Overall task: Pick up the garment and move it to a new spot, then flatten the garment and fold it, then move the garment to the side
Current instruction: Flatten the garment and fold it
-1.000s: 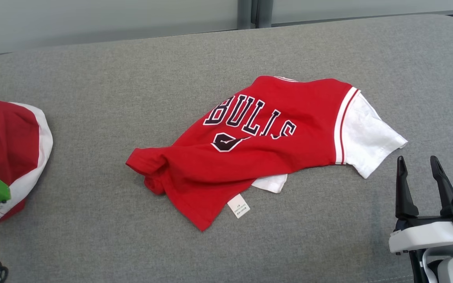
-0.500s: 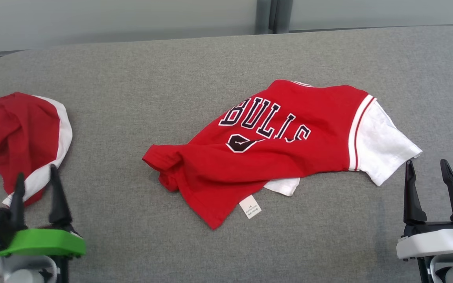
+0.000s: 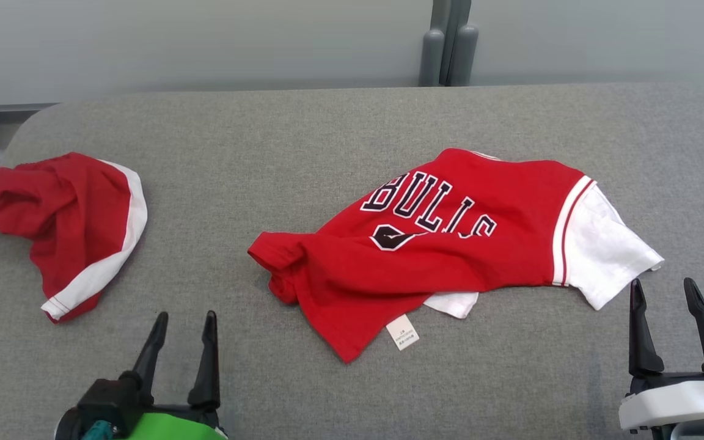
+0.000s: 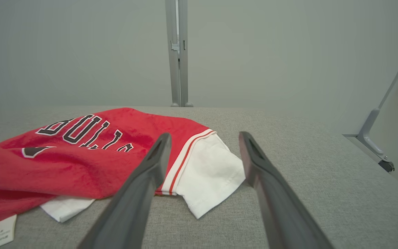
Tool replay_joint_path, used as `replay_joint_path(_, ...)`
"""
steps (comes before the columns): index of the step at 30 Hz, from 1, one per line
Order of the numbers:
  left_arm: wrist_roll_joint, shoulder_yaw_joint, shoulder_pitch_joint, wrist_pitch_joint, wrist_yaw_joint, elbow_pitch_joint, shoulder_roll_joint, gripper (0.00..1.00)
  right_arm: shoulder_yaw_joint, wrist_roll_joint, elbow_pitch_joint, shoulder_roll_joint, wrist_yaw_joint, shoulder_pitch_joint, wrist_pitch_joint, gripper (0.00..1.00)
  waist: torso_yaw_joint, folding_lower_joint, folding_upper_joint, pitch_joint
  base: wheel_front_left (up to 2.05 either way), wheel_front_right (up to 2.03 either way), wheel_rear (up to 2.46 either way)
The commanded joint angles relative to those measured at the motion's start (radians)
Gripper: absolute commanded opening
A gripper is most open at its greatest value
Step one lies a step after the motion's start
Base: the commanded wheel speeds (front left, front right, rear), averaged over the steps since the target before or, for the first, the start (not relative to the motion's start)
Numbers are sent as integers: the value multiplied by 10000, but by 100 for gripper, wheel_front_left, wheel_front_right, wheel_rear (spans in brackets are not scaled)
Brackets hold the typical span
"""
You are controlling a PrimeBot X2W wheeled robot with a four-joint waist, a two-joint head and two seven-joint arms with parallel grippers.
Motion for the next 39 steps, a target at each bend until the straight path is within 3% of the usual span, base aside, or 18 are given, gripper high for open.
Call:
replay_joint_path(1, 271, -70, 179, -29, -75, -79, -48, 100, 9, -76, 19, -43, -13, 92, -30, 100, 23, 0, -1, -210, 0, 0, 0)
replay_joint_path(12, 1176, -205, 576, -29, -309, 222, -634, 100, 63, -142, 128, -126, -13, 129, -30, 100, -170, 0, -1, -401, 0, 0, 0)
replay_joint_path(18, 194, -1009, -53, 115, -616, 852, -907, 100, 311, -57, 386, -260, -13, -584, -30, 100, -409, 0, -1, -88, 0, 0, 0)
replay_joint_path(27, -1758, -2146, -779, 1922, -632, 1490, -997, 100, 557, 87, 557, -408, -13, -1279, -30, 100, -799, 0, -1, 320, 0, 0, 0)
replay_joint_path(39, -1809, -2557, -1602, 2006, -239, 2867, -1001, 100, 651, 231, 563, -327, -13, -1615, -30, 100, -1260, 0, -1, 740, 0, 0, 0)
